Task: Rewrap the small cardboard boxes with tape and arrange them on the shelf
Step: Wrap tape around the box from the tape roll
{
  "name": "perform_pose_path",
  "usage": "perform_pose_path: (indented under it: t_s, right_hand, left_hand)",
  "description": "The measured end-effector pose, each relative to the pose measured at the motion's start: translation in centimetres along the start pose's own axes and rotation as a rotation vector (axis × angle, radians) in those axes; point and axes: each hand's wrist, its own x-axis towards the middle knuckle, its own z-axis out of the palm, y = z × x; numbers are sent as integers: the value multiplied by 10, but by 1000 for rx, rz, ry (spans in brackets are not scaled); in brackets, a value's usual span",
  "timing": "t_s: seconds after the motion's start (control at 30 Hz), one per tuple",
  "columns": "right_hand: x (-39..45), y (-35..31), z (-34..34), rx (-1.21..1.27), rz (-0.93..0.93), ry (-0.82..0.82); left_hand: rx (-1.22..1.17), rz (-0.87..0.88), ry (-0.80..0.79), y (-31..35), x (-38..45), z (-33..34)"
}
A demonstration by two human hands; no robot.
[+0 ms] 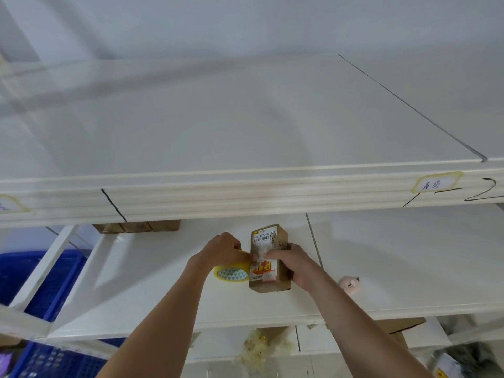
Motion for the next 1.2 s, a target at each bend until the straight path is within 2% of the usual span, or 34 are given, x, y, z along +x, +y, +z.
perform_pose_path:
  t_s: [0.17,0.3,0.53,0.7,0.93,1.2]
  right_hand:
    - [-1,-7,-13,-6,36,43]
    - [-3,-11,-21,-90,44,38]
    - [-7,-4,-22,-116,61,27]
    - [-16,-13,-26,-71,40,-34]
    - [-23,-13,-27,1,21,-92]
    - [-22,-13,-28,30,-26,-59]
  left_hand:
    - [-205,23,-121,-14,-6,-11]
    - [-246,42,-214,-25,-10,-13]
    - [-201,2,-139,-24,-9,-12]
    - [59,-38,109,-31,-11,-10]
    - [35,-143,-90,-29,-13,-10]
    - [27,-142,-30,-32,-9,-14]
